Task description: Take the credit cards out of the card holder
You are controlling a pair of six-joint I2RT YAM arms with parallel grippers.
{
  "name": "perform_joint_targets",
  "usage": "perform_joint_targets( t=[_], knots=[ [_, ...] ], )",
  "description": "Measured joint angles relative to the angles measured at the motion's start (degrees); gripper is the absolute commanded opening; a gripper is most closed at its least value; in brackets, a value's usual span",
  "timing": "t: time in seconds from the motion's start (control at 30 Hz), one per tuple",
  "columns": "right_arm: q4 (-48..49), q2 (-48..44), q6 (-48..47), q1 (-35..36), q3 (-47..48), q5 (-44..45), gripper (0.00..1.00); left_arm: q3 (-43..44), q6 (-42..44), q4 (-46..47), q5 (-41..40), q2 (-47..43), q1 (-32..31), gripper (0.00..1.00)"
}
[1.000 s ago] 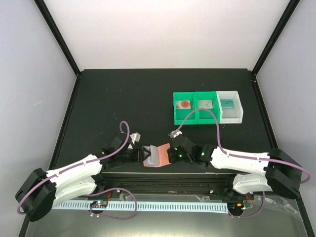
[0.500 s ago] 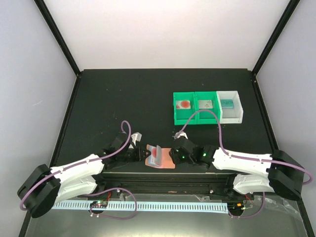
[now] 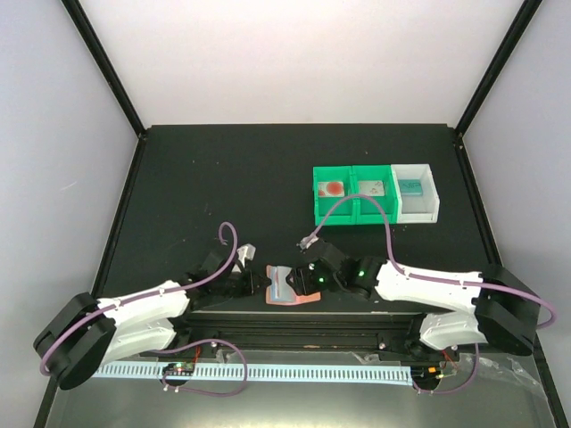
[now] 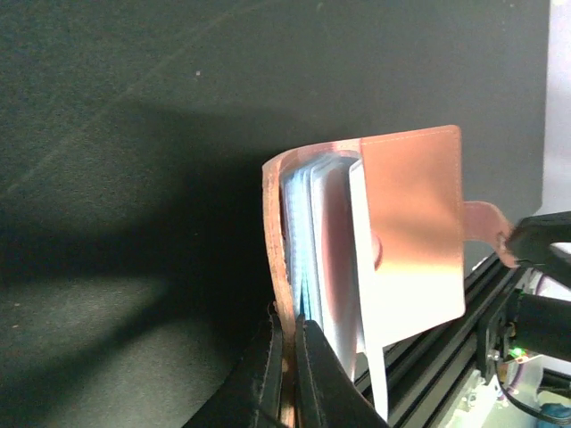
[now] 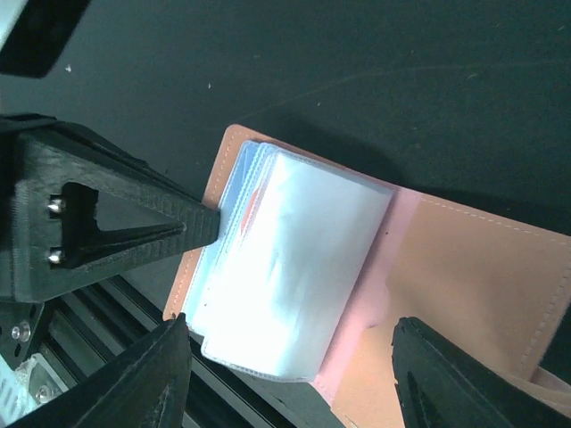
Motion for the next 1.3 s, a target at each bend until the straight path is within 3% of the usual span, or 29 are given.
perform_joint_targets(
  t=[0.3, 0.5, 0.83, 1.03, 1.3],
  knots=[
    [3.32, 7.08, -0.17, -0.02, 0.63, -3.91, 0.75, -0.90, -1.99, 1.53, 1.18, -3.41, 0.00, 0.02],
    [4.48, 9.66, -0.13, -0.02, 1.01, -5.33, 0.74, -1.38, -2.54, 1.53, 1.25, -5.55, 0.00, 0.02],
    [0.22, 10.75, -1.46, 0.00, 2.97, 1.86, 0.57, -1.49, -2.49, 1.29, 1.29, -5.44, 0.00, 0.02],
    [-2.56, 7.39, -1.25, -0.35, -0.57, 7.65, 0.46, -1.49, -1.90, 1.16, 1.31, -4.24, 0.00, 0.02],
    [-6.40, 6.34, -1.49, -0.66, -3.02, 8.87, 0.31, -1.40, -0.81, 1.05, 1.66, -2.40, 0.00, 0.02]
  ],
)
